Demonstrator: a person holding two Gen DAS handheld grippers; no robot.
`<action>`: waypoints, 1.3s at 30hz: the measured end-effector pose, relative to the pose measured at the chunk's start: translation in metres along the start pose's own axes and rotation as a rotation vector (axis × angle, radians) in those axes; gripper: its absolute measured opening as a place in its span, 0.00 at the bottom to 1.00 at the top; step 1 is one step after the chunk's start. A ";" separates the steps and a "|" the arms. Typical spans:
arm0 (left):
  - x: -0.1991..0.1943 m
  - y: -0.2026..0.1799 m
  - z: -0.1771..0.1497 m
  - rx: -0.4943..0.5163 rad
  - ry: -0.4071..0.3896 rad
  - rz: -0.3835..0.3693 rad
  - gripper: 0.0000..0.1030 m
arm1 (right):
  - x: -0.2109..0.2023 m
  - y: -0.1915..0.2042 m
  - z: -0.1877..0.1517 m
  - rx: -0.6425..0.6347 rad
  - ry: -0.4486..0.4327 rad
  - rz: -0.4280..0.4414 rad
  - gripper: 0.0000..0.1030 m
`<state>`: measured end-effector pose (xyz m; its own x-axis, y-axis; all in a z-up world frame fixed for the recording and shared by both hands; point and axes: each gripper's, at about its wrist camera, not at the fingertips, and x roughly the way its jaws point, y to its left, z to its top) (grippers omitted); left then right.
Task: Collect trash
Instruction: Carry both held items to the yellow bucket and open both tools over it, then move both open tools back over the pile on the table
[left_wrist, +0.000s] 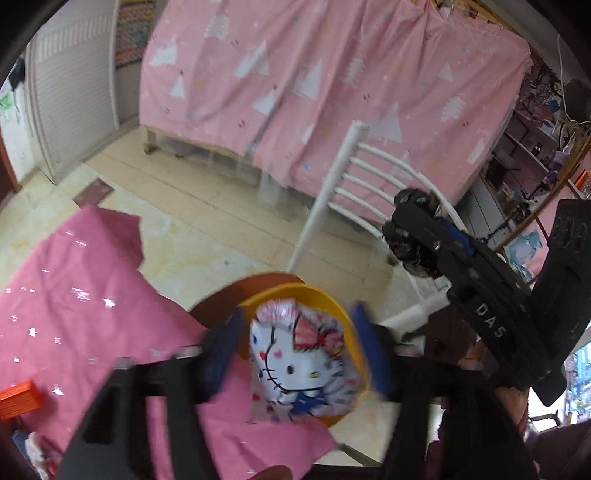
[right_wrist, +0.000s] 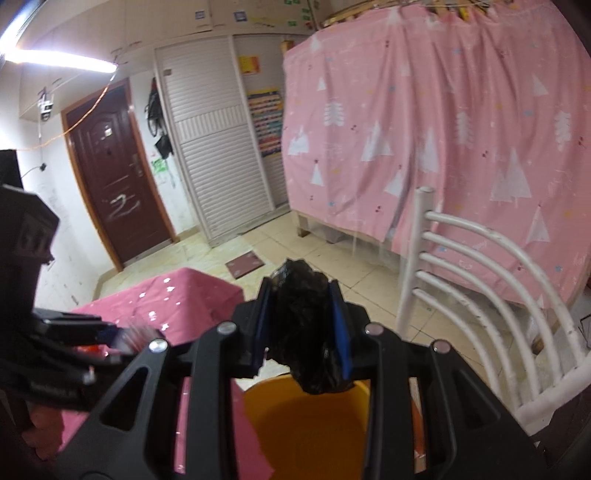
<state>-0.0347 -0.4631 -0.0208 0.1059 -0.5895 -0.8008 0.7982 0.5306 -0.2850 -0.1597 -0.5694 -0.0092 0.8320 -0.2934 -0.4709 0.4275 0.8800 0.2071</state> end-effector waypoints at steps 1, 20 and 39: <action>0.003 -0.002 0.001 -0.006 0.002 -0.003 0.75 | -0.001 -0.005 0.000 0.007 -0.004 -0.006 0.28; -0.055 0.034 0.002 -0.121 -0.092 0.087 0.76 | 0.025 0.012 -0.008 -0.009 0.072 0.024 0.67; -0.188 0.160 -0.071 -0.372 -0.207 0.323 0.77 | 0.059 0.175 -0.015 -0.192 0.166 0.259 0.67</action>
<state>0.0310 -0.2237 0.0467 0.4565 -0.4485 -0.7685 0.4456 0.8628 -0.2389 -0.0408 -0.4272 -0.0133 0.8287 -0.0007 -0.5597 0.1225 0.9760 0.1801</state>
